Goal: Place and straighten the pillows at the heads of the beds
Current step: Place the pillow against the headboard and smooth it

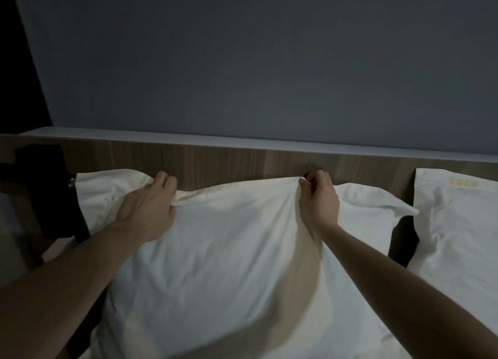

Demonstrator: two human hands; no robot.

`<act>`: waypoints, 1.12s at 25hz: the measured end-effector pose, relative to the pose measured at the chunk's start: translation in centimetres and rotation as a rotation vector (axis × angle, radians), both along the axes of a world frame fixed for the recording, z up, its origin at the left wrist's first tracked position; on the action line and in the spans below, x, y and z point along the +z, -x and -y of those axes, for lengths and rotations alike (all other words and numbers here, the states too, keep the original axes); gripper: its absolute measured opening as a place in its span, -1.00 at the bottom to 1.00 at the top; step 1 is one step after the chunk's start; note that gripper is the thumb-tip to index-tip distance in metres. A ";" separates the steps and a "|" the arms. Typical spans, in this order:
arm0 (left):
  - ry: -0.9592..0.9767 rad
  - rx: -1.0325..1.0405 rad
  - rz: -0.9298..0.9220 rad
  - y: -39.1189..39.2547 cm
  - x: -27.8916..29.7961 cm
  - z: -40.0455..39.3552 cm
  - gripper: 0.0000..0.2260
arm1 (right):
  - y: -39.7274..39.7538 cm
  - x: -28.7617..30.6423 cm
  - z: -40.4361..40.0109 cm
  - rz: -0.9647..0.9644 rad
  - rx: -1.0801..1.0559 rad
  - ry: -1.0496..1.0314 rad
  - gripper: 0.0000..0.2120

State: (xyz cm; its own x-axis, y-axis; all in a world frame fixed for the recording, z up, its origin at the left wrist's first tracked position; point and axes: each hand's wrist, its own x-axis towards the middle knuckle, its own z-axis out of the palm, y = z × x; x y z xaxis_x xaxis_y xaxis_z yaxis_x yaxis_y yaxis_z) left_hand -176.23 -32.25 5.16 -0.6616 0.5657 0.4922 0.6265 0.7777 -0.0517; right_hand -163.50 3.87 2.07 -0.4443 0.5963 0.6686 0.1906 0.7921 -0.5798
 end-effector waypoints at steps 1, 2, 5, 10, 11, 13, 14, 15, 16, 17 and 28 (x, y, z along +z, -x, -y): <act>-0.006 0.036 0.005 0.0 0.1 0.0 -0.77 | 0.1 -0.2 0.1 -0.013 -0.010 0.025 -0.83; -0.015 0.073 0.008 0.0 0.3 0.0 -0.73 | 0.1 -0.4 0.2 -0.031 -0.019 0.061 -0.83; -0.051 0.190 -0.007 0.3 0.8 0.2 -0.66 | 0.5 -1.5 0.7 -0.109 -0.033 0.193 -0.83; -0.025 0.203 -0.069 1.9 2.7 0.8 -0.79 | 0.8 -1.7 1.0 -0.135 -0.052 0.210 -0.84; -0.041 0.186 -0.071 2.2 2.9 1.1 -0.83 | 0.6 -1.3 0.9 -0.138 -0.046 0.192 -0.85; -0.122 0.155 -0.077 2.8 2.8 1.7 -0.88 | 0.5 -0.6 0.8 -0.122 -0.028 0.120 -0.86; -0.181 0.154 -0.073 2.8 2.7 1.9 -0.90 | 0.5 -0.4 0.7 -0.099 -0.022 0.083 -0.86; -0.243 0.163 -0.047 2.8 2.5 1.7 -0.90 | 0.4 -0.3 0.6 -0.075 -0.019 0.060 -0.86; -0.301 0.177 -0.005 2.5 2.3 1.3 -0.87 | 0.3 -0.1 0.7 -0.054 -0.014 0.047 -0.87; -0.352 0.190 0.040 2.2 2.1 0.8 -0.81 | 0.1 0.1 0.8 -0.034 -0.001 0.054 -0.88; 0.004 -0.044 0.010 -5.7 -8.8 4.1 -0.31 | -9.4 -8.1 3.9 0.293 0.057 -0.154 -0.47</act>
State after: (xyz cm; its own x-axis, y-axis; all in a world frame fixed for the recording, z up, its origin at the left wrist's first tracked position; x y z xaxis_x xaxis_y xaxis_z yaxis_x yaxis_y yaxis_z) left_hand -170.56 -36.34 -3.65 -0.6411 0.5960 0.4835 0.6604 0.7494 -0.0482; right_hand -154.08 -0.06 -6.05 -0.6604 0.4671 0.5879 0.2843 0.8802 -0.3800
